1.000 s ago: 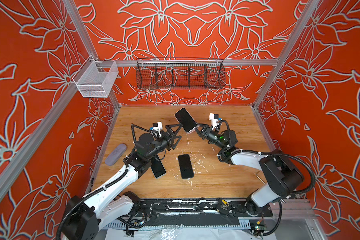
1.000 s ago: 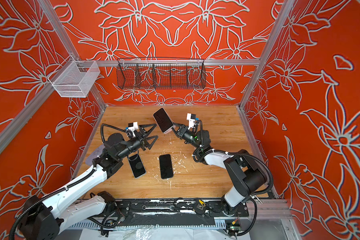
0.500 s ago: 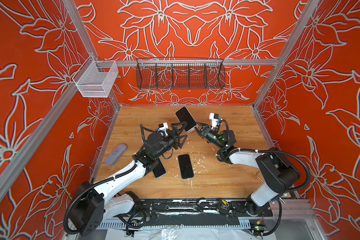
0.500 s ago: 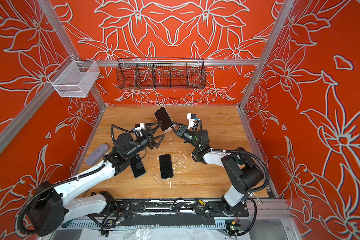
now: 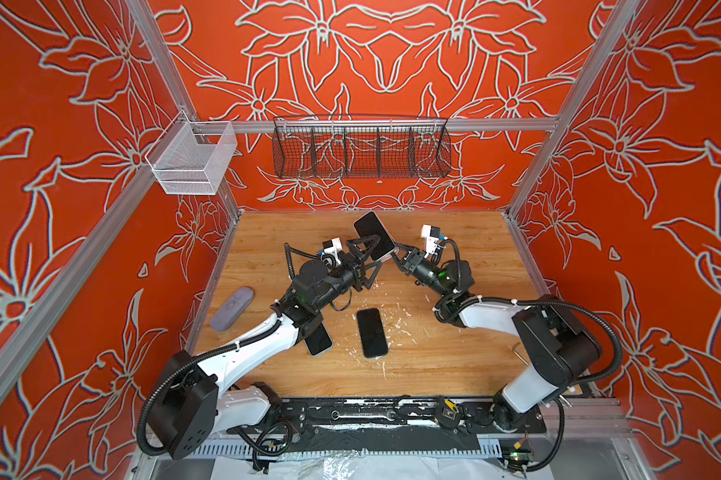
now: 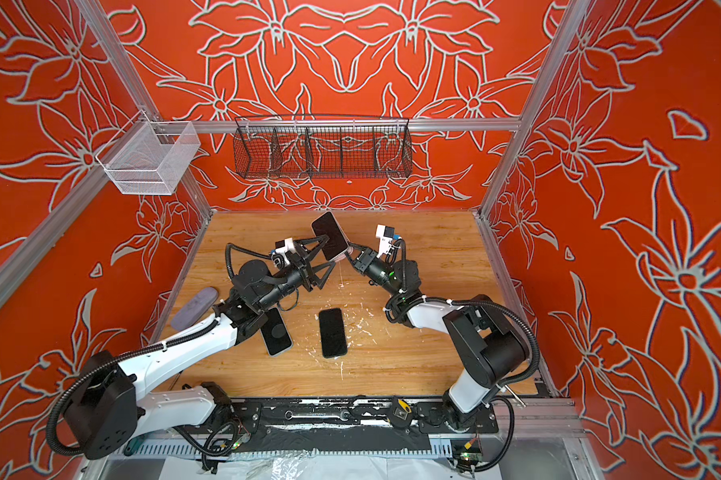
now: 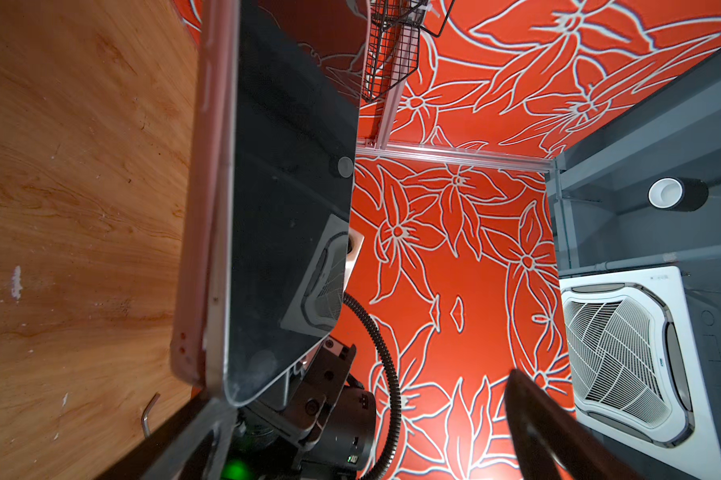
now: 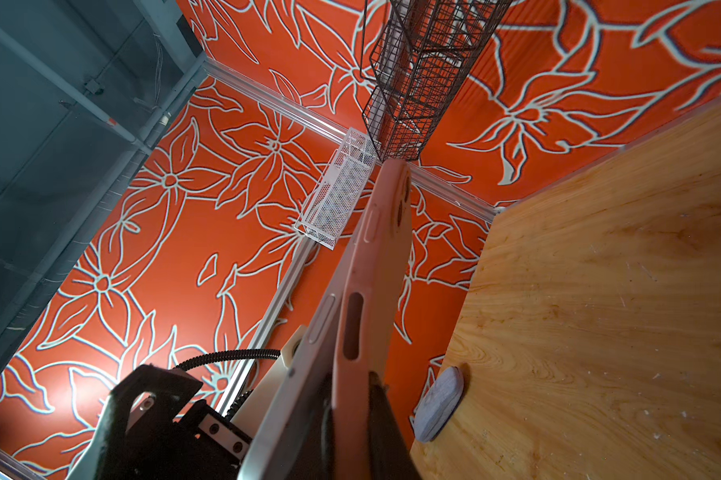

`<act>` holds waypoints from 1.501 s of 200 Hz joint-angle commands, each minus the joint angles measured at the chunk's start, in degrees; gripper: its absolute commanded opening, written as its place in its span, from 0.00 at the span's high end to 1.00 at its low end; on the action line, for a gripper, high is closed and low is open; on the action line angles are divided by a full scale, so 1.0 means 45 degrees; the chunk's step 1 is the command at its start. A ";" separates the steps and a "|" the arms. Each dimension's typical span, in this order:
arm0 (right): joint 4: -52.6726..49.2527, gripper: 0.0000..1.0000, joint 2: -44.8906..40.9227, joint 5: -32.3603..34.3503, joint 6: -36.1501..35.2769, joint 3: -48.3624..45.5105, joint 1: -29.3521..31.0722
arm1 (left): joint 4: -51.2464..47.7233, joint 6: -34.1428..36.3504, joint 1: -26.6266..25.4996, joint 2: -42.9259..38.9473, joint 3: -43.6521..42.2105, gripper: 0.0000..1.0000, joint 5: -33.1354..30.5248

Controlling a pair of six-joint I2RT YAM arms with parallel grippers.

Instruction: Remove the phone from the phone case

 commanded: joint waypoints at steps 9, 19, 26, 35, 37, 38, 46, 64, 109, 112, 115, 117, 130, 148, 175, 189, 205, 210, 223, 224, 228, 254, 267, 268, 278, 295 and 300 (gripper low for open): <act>0.1214 1.00 -0.0627 0.0104 -0.0018 -0.0081 0.0015 | 0.0605 0.0299 -0.0040 0.0188 0.0257 0.03 -0.0301; 0.1214 1.00 -0.0683 0.0089 0.0025 -0.0120 0.0018 | 0.0600 0.0409 -0.0027 0.0203 0.0243 0.03 -0.0366; 0.1214 1.00 -0.0748 0.0072 0.0007 -0.0167 0.0037 | 0.0521 0.0505 -0.0027 0.0215 0.0242 0.03 -0.0412; 0.1214 1.00 -0.0819 0.0086 -0.0013 -0.0226 0.0034 | 0.0435 0.0661 -0.0008 0.0192 0.0259 0.02 -0.0490; 0.1214 1.00 -0.0848 0.0088 -0.0013 -0.0242 0.0048 | 0.0421 0.0700 -0.0008 0.0185 0.0261 0.02 -0.0508; 0.1214 1.00 -0.0856 0.0079 -0.0013 -0.0255 0.0041 | 0.0415 0.0719 -0.0008 0.0184 0.0262 0.02 -0.0514; 0.1214 1.00 -0.0938 0.0092 -0.0003 -0.0305 0.0035 | 0.0273 0.0805 0.0007 0.0148 0.0280 0.02 -0.0587; 0.1204 1.00 -0.1125 0.0084 0.0001 -0.0456 0.0069 | 0.0310 0.0893 0.0098 0.0170 0.0301 0.00 -0.0619; 0.1214 1.00 -0.1326 0.0148 -0.0012 -0.0772 0.0138 | 0.0508 0.0972 0.0202 0.0385 0.0369 0.08 -0.0599; 0.1214 1.00 -0.1327 0.0131 -0.0013 -0.0765 0.0142 | 0.0531 0.0973 0.0207 0.0399 0.0378 0.08 -0.0589; 0.1214 1.00 -0.1325 0.0156 -0.0013 -0.0791 0.0169 | 0.0537 0.0968 0.0207 0.0427 0.0379 0.09 -0.0580; 0.1214 1.00 -0.1321 0.0150 -0.0013 -0.0779 0.0170 | 0.0544 0.0972 0.0207 0.0435 0.0394 0.10 -0.0579; 0.1214 1.00 -0.1306 0.0168 -0.0012 -0.0819 0.0257 | 0.0619 0.0999 0.0227 0.0532 0.0466 0.13 -0.0541; 0.1214 1.00 -0.1248 0.0204 -0.0023 -0.0871 0.0364 | 0.0722 0.1157 0.0267 0.0691 0.0627 0.20 -0.0395; 0.1214 1.00 -0.1177 0.0218 -0.0011 -0.0894 0.0497 | 0.0885 0.1237 0.0266 0.0832 0.0749 0.32 -0.0276; 0.1214 1.00 -0.1166 0.0245 -0.0033 -0.0910 0.0541 | 0.0966 0.1227 0.0264 0.0902 0.0750 0.39 -0.0246; 0.1214 1.00 -0.1137 0.0272 -0.0013 -0.0910 0.0561 | 0.1004 0.1189 0.0265 0.0971 0.0750 0.47 -0.0174; 0.1214 1.00 -0.1138 0.0265 -0.0031 -0.0902 0.0561 | 0.1033 0.1188 0.0266 0.0973 0.0750 0.48 -0.0152; 0.1214 1.00 -0.1110 0.0308 -0.0033 -0.0897 0.0569 | 0.1073 0.1189 0.0266 0.0999 0.0731 0.54 -0.0150; 0.1214 1.00 -0.1104 0.0316 -0.0033 -0.0914 0.0565 | 0.1073 0.1188 0.0266 0.1011 0.0731 0.54 -0.0140; 0.1214 1.00 -0.1114 0.0343 -0.0014 -0.0928 0.0566 | 0.1083 0.1197 0.0266 0.1005 0.0731 0.56 -0.0133; 0.1214 1.00 -0.1110 0.0436 0.0045 -0.0979 0.0580 | 0.1141 0.1265 0.0273 0.1071 0.0767 0.67 -0.0074; 0.1204 1.00 -0.1136 0.0553 0.0064 -0.1055 0.0580 | 0.1164 0.1343 0.0267 0.1123 0.0827 0.72 -0.0015; 0.1199 1.00 -0.1127 0.0565 0.0065 -0.1071 0.0570 | 0.1167 0.1353 0.0276 0.1122 0.0837 0.72 -0.0014; 0.1195 1.00 -0.1139 0.0654 0.0099 -0.1130 0.0581 | 0.1209 0.1383 0.0284 0.1177 0.0886 0.75 0.0060; 0.1110 1.00 -0.1126 0.0806 0.0157 -0.1235 0.0580 | 0.1333 0.1383 0.0285 0.1292 0.0945 0.80 0.0147; 0.1047 1.00 -0.1130 0.0858 0.0180 -0.1241 0.0583 | 0.1379 0.1393 0.0285 0.1335 0.0945 0.82 0.0176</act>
